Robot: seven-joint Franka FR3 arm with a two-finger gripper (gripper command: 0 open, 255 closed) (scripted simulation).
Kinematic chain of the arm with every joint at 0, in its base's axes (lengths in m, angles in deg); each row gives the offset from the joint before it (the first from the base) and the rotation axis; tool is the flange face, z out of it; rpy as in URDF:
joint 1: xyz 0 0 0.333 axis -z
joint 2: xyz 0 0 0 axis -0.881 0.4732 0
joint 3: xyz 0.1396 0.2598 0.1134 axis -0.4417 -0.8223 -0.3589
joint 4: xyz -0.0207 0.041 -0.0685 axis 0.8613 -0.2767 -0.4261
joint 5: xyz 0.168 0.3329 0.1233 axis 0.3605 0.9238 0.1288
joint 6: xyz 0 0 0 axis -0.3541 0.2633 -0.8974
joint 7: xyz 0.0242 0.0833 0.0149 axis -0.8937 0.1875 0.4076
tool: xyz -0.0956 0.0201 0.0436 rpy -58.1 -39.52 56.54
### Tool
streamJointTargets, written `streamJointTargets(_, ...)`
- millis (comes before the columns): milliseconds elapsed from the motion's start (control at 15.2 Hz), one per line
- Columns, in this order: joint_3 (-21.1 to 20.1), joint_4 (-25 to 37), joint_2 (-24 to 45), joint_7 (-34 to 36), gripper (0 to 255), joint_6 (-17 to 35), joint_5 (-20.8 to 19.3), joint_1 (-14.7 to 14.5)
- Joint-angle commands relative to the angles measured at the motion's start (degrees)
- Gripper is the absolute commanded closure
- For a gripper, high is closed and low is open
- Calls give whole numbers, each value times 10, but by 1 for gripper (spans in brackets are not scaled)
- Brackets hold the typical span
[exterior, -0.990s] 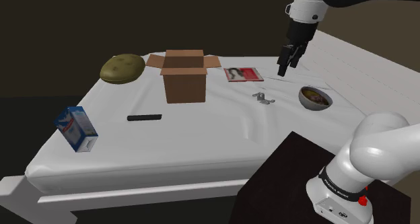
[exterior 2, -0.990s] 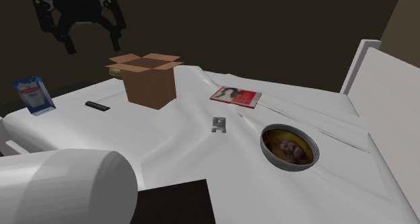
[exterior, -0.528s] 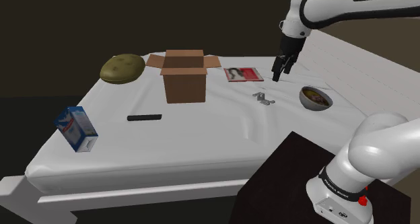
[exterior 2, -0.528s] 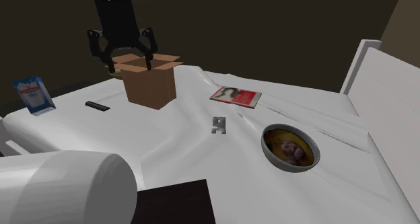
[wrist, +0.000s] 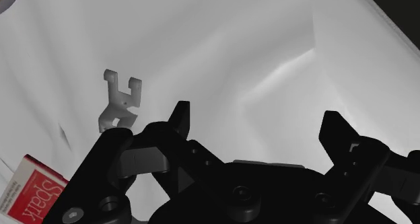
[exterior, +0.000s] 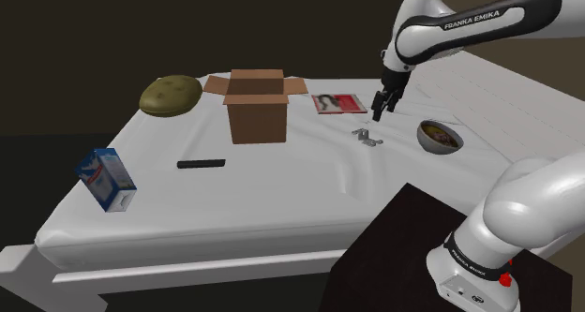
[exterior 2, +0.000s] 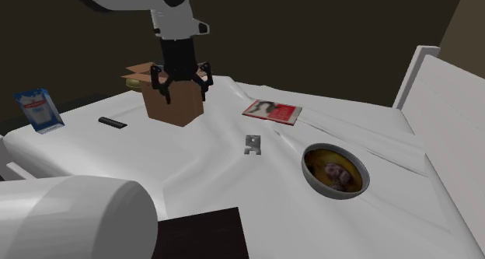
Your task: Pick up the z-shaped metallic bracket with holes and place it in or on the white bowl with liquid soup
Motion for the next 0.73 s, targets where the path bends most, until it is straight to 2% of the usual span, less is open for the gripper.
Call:
streamJointTargets(0,17,-2,33,-17,0,37,-1,5)
streamJointTargets(330,57,22,133,-66,0,112,15,10)
streamJointTargets(660,89,65,243,-129,0,175,59,17)
